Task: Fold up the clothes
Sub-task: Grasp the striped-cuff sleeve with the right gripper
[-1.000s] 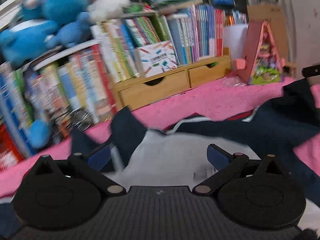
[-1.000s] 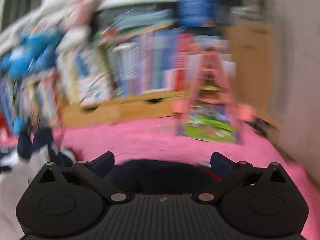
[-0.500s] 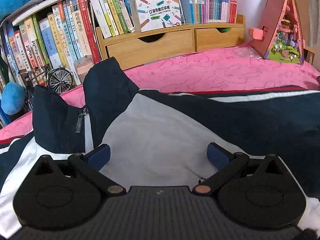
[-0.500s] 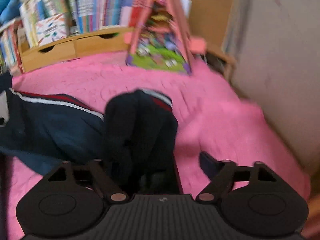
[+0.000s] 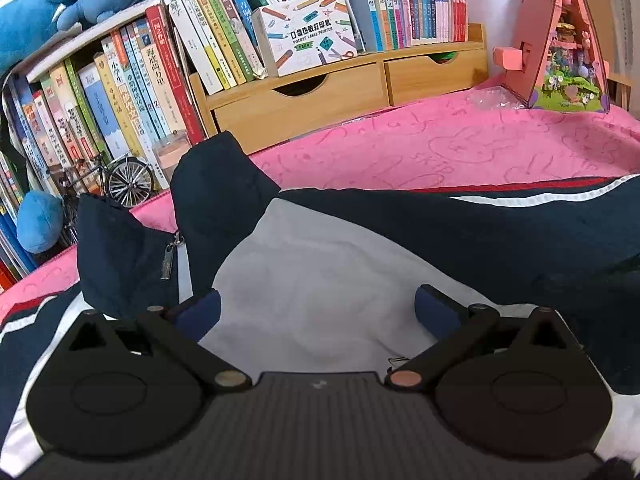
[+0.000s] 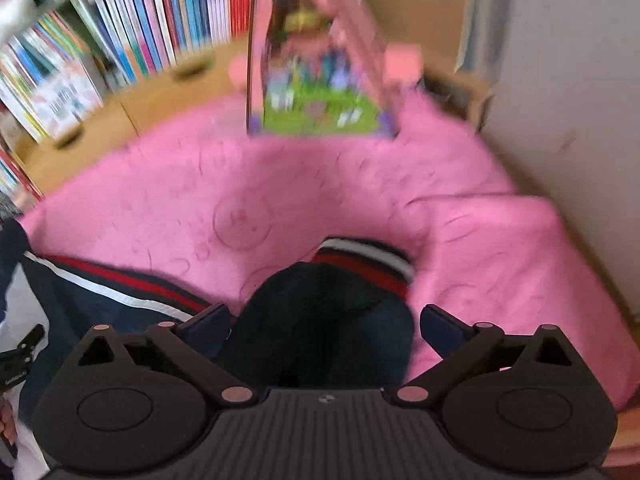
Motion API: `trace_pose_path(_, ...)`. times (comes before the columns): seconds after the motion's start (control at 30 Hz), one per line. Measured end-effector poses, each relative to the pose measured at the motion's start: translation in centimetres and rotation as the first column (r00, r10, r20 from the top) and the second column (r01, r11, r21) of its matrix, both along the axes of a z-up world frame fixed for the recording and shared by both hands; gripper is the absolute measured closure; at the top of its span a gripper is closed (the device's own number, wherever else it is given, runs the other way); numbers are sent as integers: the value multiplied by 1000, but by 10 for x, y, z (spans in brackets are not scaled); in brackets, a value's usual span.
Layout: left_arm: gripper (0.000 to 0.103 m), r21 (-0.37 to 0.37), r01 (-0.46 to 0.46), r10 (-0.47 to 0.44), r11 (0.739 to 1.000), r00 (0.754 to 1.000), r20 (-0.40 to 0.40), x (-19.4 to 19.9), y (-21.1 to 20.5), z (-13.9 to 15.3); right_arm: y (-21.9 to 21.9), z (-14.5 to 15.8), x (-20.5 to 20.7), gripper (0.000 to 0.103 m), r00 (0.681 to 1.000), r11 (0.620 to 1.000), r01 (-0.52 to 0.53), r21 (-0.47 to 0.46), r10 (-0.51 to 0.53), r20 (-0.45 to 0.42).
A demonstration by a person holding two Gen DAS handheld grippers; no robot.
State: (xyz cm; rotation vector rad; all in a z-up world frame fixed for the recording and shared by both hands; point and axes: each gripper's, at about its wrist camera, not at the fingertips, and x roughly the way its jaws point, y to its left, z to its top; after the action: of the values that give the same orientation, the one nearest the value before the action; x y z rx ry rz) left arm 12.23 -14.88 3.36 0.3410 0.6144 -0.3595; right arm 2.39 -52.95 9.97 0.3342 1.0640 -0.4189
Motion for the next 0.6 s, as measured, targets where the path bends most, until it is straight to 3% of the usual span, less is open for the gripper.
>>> trace_pose_path(0.03,0,-10,-1,1,1000,1000,-9,1,2,0,2,-7,11,18,999,1000,-9,-20,8,-51)
trace_pose_path(0.07,0,-18,-3,3,1000,1000,-17,2,3,0,6,-13,18,57,996,999,-13,-50,8,-89)
trace_pose_path(0.1,0,-25,-4,4,1000,1000,-23,3,4,0,12,-18,21,76,993,996,-15,-86,5,-118)
trace_pose_path(0.13,0,-30,-5,4,1000,1000,-27,4,5,0,15,-15,21,86,995,996,-11,-90,2,-96)
trace_pose_path(0.23,0,-33,-6,6,999,1000,-29,4,5,1,18,7,15,91,998,999,8,-43,-5,62)
trace_pose_path(0.27,0,-33,-7,6,999,1000,-30,4,5,1,14,23,10,91,987,999,31,-16,-28,158)
trace_pose_path(0.3,0,-34,-8,7,999,1000,-30,4,5,1,10,44,0,91,954,998,61,-10,-55,294)
trace_pose_path(0.37,0,-38,-9,8,999,999,-34,5,5,1,5,81,-28,91,834,992,112,-64,-59,549)
trace_pose_path(0.4,0,-46,-10,8,999,999,-42,6,6,0,5,94,-44,91,766,981,137,-135,-19,642)
trace_pose_path(0.43,0,-54,-11,9,998,999,-49,7,7,0,2,99,-53,91,731,970,155,-185,13,682)
trace_pose_path(0.6,0,-91,-21,13,996,996,-84,12,12,0,-58,33,-64,91,821,975,216,-53,-152,550)
